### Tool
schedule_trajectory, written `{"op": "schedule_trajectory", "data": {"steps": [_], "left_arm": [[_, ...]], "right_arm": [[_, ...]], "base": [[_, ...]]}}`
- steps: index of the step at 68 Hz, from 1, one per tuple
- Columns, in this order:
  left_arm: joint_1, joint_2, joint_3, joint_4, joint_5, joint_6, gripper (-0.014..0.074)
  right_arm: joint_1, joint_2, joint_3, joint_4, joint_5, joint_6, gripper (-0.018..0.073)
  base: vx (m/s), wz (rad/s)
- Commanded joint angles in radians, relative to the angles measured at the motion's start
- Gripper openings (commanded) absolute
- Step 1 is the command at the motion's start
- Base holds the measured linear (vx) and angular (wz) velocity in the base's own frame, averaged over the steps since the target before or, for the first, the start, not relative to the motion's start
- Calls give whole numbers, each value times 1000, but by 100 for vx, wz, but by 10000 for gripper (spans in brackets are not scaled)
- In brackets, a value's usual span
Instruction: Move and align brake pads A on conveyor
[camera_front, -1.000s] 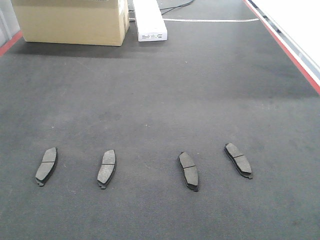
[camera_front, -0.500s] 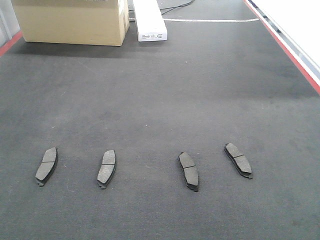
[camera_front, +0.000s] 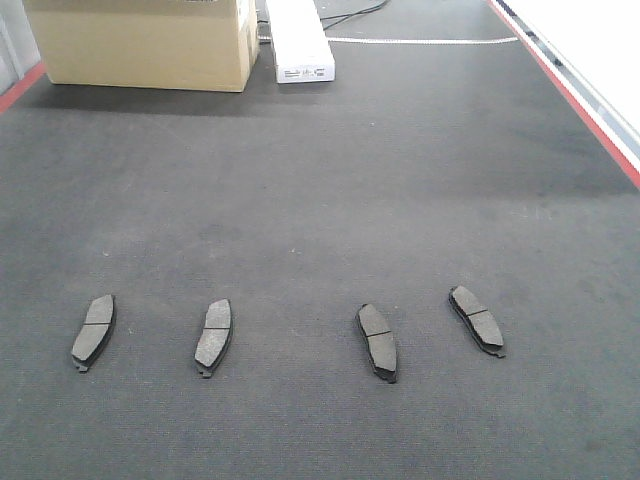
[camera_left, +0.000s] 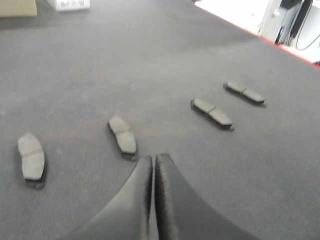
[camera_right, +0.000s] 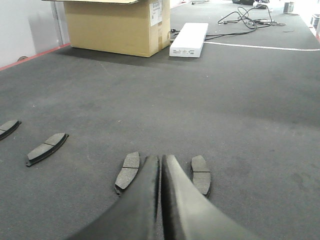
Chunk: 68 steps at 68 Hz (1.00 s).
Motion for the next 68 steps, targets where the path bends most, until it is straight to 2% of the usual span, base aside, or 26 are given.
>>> {"op": "schedule_trajectory", "data": {"steps": [1,9,22,33,36,41,51,68], "left_arm": [[49,10,11,-11,-81,1,-6],[166,3,94,-42,-182,1,-6],[349,-101,289,-49,-456,2,-6],[467,-240,434,-69,-517,3,-6],[485,-255,465,-79,-541,4,-6],[508,-246,464,-77,-501,4,-6],[512,-248,465,-67,-502,7,-6],[511,-248,465,-76,-561,102,-6]], "right_arm": [[-4,14,-26,-14,-69,-6,-11],[-4,14,-26,-14,-69,-6,-11],[-4,14,-26,-14,-68,-6,-11],[-4,14,-26,-14,-68,-6,-11],[-4,14,-26,-15,-69,-6,-11],[-4,14,-26,-15,-68,-6,-11],[-4,14,-26,-15,-68,-6,-11],[-4,14,-26,-15,-64,-6,-11]], "base": [[0,0],[0,0],[0,0],[0,0],[0,0],[0,0],[0,0],[0,0]]}}
